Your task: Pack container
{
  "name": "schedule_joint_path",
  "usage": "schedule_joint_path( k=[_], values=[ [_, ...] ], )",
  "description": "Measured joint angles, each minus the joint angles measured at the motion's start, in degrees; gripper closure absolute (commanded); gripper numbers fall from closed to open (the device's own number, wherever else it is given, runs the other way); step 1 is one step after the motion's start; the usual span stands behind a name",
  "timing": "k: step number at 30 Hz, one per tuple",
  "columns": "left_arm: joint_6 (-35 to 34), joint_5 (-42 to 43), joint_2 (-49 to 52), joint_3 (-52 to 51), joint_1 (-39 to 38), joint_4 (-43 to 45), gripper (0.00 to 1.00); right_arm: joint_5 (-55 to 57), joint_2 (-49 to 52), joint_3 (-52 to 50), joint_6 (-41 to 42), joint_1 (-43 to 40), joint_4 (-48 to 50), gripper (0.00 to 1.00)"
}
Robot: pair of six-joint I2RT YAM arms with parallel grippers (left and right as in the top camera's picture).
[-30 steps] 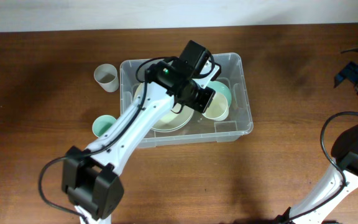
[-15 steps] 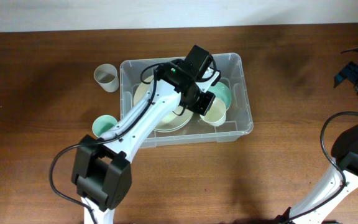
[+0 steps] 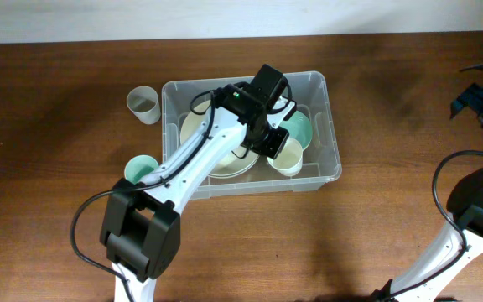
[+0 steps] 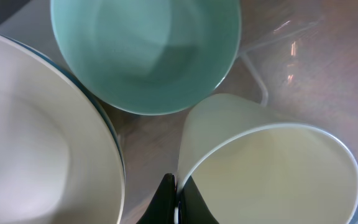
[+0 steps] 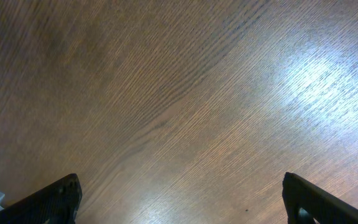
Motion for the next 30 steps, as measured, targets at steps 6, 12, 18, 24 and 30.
schedule_joint_path(
  k=[6, 12, 18, 24, 30],
  values=[
    [0.0, 0.0, 2.4, 0.0, 0.0, 0.0, 0.99, 0.0, 0.0, 0.0, 0.0, 0.0, 0.0, 0.01],
    [0.0, -1.7, 4.2, 0.0, 0.0, 0.2, 0.99, 0.0, 0.0, 0.0, 0.0, 0.0, 0.0, 0.01],
    [0.0, -5.7, 4.2, 0.0, 0.0, 1.9, 0.99, 0.0, 0.0, 0.0, 0.0, 0.0, 0.0, 0.01],
    [0.0, -7.0, 4.3, 0.0, 0.0, 3.5, 0.99, 0.0, 0.0, 0.0, 0.0, 0.0, 0.0, 0.01],
    [0.0, -7.1, 4.3, 0.0, 0.0, 4.0, 0.99, 0.0, 0.0, 0.0, 0.0, 0.0, 0.0, 0.01]
  ],
)
